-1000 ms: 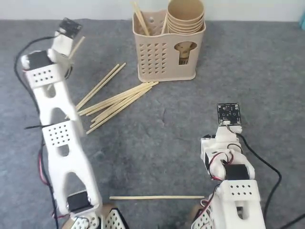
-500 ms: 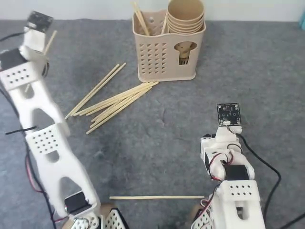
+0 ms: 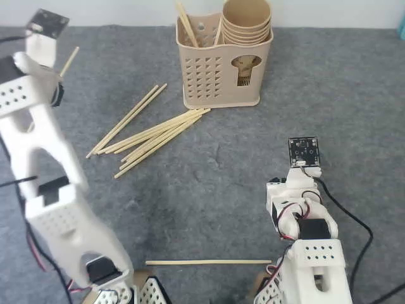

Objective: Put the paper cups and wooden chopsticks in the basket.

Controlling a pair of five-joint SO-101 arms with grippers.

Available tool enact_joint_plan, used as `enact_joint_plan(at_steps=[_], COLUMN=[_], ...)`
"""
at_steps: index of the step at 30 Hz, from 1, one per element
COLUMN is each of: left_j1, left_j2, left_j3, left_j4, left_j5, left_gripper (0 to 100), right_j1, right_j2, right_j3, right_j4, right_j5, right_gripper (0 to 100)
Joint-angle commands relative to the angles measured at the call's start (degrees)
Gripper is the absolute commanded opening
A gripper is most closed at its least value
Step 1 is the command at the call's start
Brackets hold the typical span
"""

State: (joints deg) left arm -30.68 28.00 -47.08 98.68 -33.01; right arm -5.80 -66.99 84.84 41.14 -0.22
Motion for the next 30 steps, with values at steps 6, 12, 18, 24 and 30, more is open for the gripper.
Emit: enact_joint_plan(at_steps=[6, 12, 18, 24, 30], left_j1=[4.8, 10.6, 17.4, 25.2, 28.8], left_j2=[-25.8, -43.5, -60.2, -70.0, -70.6], left_j3=[21.3, 41.7, 59.9, 70.8, 73.1], left_j4=[-3.3, -13.2, -29.6, -41.8, -53.5], left_j5=[0.4, 0.5, 9.9, 16.5, 24.8], left_gripper=[1, 1, 1, 1, 1], right_j1=[0.2, 0.2, 0.2, 0.6, 0.7], right_j2=[-0.7, -0.7, -0.7, -0.7, -0.7], right_j3=[-0.5, -0.5, -0.5, -0.4, -0.4], right_j4=[-0.7, -0.6, -0.6, -0.6, -0.6], right_j5=[-0.6, -0.6, -0.6, -0.6, -0.6], right_gripper=[5.0, 5.0, 5.0, 5.0, 5.0])
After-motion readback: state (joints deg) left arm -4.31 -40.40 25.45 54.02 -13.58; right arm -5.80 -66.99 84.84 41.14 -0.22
